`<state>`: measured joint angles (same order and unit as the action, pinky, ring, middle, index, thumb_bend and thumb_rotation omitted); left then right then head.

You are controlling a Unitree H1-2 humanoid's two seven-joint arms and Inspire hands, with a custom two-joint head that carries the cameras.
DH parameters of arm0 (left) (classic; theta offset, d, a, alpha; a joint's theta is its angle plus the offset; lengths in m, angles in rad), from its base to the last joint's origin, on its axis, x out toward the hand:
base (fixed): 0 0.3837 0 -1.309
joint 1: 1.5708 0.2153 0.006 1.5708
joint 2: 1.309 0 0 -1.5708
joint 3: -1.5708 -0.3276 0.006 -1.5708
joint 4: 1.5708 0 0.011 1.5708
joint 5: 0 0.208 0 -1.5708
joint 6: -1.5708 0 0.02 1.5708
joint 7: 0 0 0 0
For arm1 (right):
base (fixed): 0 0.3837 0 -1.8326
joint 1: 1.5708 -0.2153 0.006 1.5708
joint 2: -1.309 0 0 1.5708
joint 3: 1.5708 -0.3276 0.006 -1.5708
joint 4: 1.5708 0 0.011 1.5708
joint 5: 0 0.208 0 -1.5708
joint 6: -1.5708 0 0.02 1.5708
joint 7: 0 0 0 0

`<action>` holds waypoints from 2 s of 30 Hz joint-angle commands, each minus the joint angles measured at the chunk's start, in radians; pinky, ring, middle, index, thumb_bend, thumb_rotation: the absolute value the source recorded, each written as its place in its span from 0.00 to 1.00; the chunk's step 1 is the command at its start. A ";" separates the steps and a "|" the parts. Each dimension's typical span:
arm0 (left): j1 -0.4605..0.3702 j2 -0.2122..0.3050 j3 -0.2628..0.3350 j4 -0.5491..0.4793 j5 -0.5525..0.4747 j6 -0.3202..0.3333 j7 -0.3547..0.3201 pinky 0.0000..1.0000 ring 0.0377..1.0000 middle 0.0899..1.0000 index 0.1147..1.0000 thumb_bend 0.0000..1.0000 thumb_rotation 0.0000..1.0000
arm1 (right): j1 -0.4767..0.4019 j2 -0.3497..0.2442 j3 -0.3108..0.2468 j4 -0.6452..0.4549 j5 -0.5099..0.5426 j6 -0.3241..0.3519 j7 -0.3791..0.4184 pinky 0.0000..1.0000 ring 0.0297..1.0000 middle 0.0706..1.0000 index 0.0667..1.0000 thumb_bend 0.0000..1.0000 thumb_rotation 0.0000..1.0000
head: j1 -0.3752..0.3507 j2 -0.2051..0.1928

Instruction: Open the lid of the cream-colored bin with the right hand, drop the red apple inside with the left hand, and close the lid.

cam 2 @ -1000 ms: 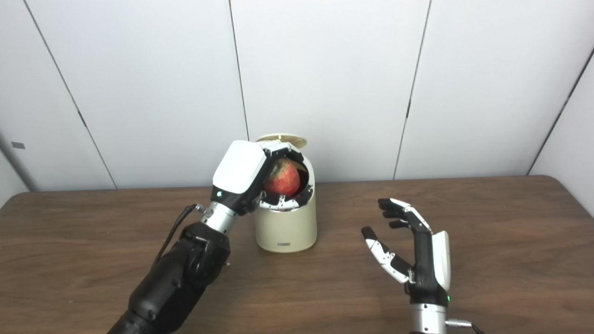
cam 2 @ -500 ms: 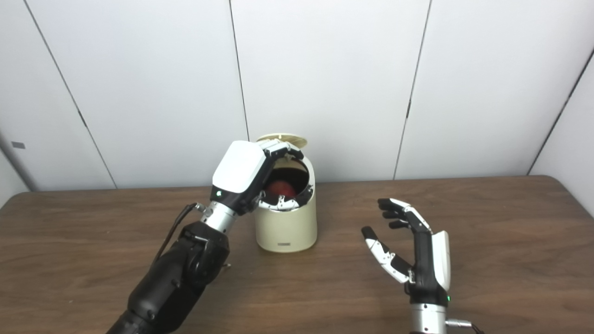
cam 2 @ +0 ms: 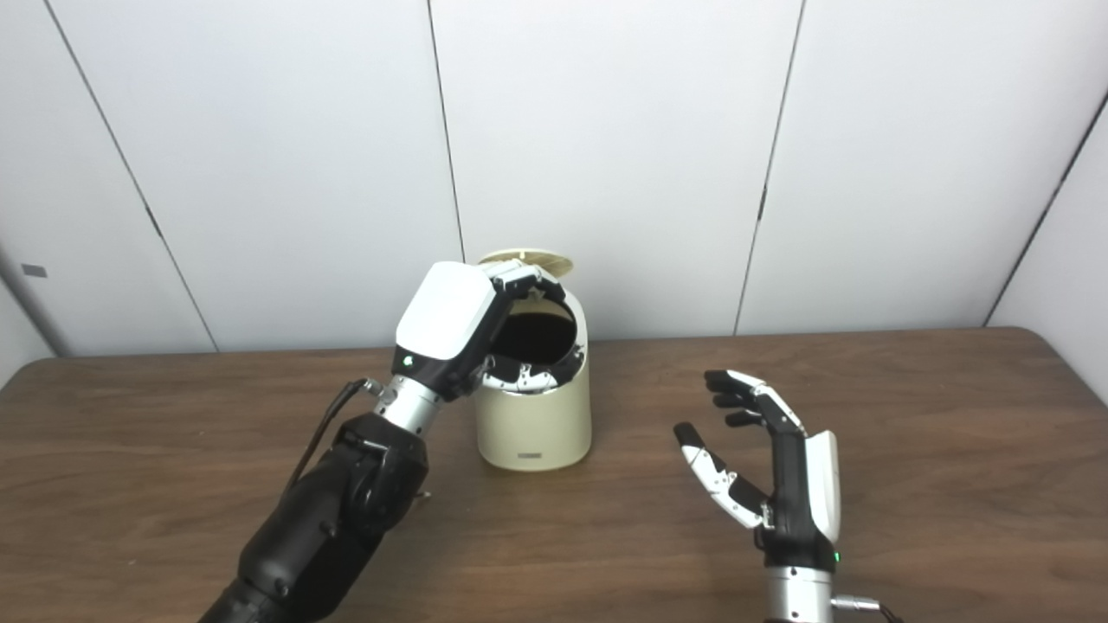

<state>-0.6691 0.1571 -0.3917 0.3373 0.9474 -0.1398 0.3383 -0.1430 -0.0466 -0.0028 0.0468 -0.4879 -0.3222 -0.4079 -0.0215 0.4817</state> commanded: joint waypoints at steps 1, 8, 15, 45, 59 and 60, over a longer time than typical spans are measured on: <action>-0.038 0.006 0.011 -0.026 0.038 0.006 0.086 0.34 0.41 0.48 0.50 0.74 0.01 | -0.014 0.015 0.004 -0.011 -0.003 -0.011 -0.007 0.55 0.63 0.65 0.65 0.28 0.39 | -0.001 0.000; -0.028 -0.003 0.030 -0.031 0.006 -0.040 0.176 0.18 0.22 0.33 0.44 0.51 0.00 | -0.015 0.014 0.007 -0.007 0.000 -0.014 -0.004 0.55 0.63 0.65 0.65 0.28 0.38 | -0.004 -0.002; -0.002 0.002 0.057 -0.090 -0.040 -0.096 0.185 0.28 0.38 0.44 0.45 0.50 0.00 | -0.015 0.018 0.010 -0.010 -0.007 -0.010 -0.006 0.55 0.63 0.65 0.64 0.27 0.39 | -0.008 -0.002; 0.439 -0.050 0.294 -0.433 -0.724 -0.254 -0.048 0.59 0.66 0.67 0.65 0.30 0.60 | -0.043 -0.053 0.039 0.029 0.094 -0.146 -0.062 0.64 0.70 0.70 0.70 0.38 0.72 | -0.001 0.004; 0.460 -0.108 0.394 -0.287 -0.894 -0.214 -0.157 0.64 0.71 0.72 0.72 0.29 0.68 | -0.147 -0.134 0.059 -0.363 -0.108 0.184 0.278 0.74 0.83 0.85 0.83 0.46 0.89 | -0.013 0.007; 0.459 -0.109 0.398 -0.273 -0.900 -0.220 -0.163 0.64 0.71 0.73 0.72 0.30 0.69 | -0.170 -0.153 0.071 -0.394 -0.129 0.228 0.339 0.77 0.86 0.87 0.86 0.48 0.92 | -0.012 0.007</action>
<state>-0.1861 0.0445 -0.0047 0.0667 0.0572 -0.3312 0.1837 -0.2603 -0.1790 0.0637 -0.2983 -0.5920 -0.1353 -0.1320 -0.0337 0.4878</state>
